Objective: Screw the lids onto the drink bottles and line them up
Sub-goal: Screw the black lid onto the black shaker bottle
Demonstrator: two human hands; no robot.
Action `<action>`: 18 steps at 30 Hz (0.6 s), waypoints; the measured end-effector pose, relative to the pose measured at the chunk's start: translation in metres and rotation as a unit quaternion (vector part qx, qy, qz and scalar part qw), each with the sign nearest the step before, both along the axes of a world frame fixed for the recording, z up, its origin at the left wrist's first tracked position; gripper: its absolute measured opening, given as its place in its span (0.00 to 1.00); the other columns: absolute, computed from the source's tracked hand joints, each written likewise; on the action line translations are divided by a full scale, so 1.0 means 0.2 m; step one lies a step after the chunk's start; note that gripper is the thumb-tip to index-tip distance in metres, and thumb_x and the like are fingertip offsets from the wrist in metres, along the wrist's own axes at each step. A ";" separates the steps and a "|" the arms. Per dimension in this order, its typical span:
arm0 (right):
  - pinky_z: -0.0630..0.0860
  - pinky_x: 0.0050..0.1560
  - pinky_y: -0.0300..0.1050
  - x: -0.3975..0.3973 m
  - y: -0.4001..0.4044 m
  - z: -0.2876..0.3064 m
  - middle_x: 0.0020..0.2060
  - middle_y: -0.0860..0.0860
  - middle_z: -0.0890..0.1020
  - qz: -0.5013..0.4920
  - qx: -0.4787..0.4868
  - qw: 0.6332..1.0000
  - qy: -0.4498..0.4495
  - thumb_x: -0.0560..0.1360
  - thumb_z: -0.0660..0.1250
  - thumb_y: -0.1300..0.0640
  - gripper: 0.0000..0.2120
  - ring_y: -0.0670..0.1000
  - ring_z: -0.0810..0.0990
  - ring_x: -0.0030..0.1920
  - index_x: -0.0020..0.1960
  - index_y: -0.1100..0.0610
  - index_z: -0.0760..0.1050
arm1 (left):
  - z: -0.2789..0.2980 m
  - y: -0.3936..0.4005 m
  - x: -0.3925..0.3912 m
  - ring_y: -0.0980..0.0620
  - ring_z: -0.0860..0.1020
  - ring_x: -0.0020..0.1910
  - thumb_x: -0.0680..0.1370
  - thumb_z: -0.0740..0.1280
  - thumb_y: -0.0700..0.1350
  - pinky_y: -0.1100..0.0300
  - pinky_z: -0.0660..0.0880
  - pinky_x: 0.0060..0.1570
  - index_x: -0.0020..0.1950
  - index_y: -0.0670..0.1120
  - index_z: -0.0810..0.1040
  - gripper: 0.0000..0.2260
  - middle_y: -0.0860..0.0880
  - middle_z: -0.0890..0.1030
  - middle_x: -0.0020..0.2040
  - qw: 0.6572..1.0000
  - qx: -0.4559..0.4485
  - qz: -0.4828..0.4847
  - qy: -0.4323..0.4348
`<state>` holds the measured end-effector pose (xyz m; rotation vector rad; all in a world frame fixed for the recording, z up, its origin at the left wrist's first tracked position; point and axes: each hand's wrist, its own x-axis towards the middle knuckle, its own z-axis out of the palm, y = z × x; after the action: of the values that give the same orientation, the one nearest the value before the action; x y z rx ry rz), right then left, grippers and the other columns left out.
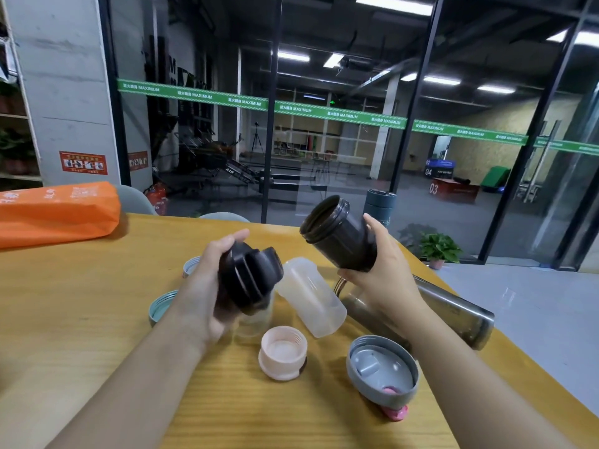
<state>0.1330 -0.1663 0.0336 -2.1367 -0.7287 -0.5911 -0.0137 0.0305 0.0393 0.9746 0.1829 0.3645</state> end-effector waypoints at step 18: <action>0.70 0.49 0.39 0.24 0.04 0.16 0.55 0.42 0.74 0.059 0.004 0.993 0.098 0.63 0.78 0.55 0.40 0.47 0.75 0.54 0.68 0.44 0.61 | 0.12 0.01 0.46 0.40 0.76 0.56 0.74 0.68 0.56 0.40 0.72 0.60 0.58 0.45 0.75 0.19 0.40 0.78 0.59 0.948 -0.302 0.042 -0.089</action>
<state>0.1802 -0.1590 0.0661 -2.0926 -0.7344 -0.3151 0.0780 0.0316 0.0636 0.3263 0.1580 0.4375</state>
